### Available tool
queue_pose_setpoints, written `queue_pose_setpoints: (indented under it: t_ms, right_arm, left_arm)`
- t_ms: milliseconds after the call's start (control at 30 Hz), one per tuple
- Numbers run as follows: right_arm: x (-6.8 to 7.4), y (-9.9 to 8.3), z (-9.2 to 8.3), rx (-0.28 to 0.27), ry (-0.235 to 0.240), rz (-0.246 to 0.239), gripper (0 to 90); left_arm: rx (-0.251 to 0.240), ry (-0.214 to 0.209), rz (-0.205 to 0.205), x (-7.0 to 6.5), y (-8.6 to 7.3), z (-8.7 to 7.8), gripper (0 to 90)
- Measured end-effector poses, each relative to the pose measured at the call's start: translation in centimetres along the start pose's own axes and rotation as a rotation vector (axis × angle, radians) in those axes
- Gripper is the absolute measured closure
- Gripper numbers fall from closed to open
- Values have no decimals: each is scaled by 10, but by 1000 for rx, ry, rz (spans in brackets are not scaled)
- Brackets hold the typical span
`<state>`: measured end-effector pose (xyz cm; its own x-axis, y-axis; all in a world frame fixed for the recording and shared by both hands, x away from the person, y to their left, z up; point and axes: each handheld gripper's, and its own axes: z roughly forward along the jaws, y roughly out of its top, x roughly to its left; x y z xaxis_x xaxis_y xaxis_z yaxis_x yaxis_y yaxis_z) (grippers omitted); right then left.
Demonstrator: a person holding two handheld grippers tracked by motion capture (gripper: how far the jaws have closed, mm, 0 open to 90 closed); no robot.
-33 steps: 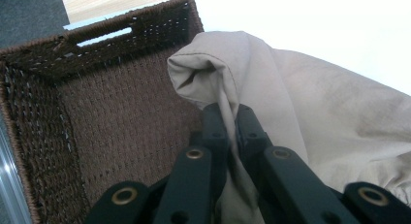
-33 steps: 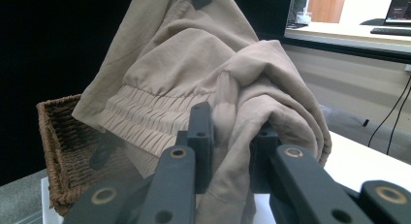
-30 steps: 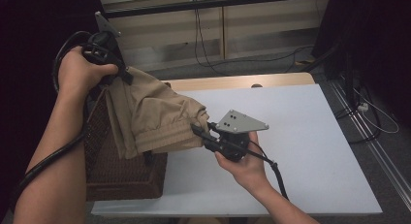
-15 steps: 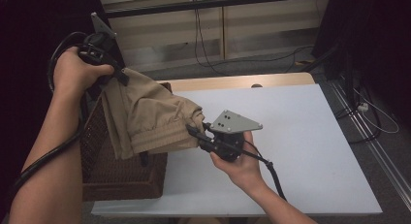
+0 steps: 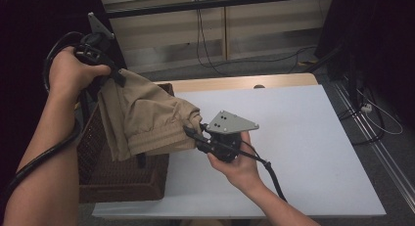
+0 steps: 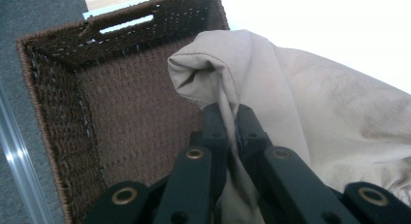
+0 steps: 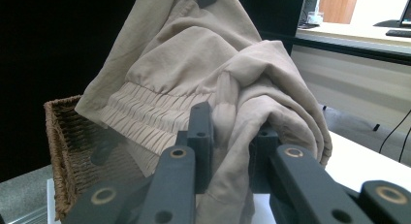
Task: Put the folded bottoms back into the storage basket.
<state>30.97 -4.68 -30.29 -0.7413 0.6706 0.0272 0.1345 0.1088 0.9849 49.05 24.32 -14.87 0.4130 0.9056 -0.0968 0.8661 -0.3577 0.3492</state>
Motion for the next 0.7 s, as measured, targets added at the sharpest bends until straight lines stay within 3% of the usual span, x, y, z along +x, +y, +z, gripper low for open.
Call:
queue_pose_setpoints:
  t_ms: [700]
  right_arm:
    - [6,0,10,5,16,-5,769]
  left_arm:
    - [20,10,-6,10,-1,-1,858]
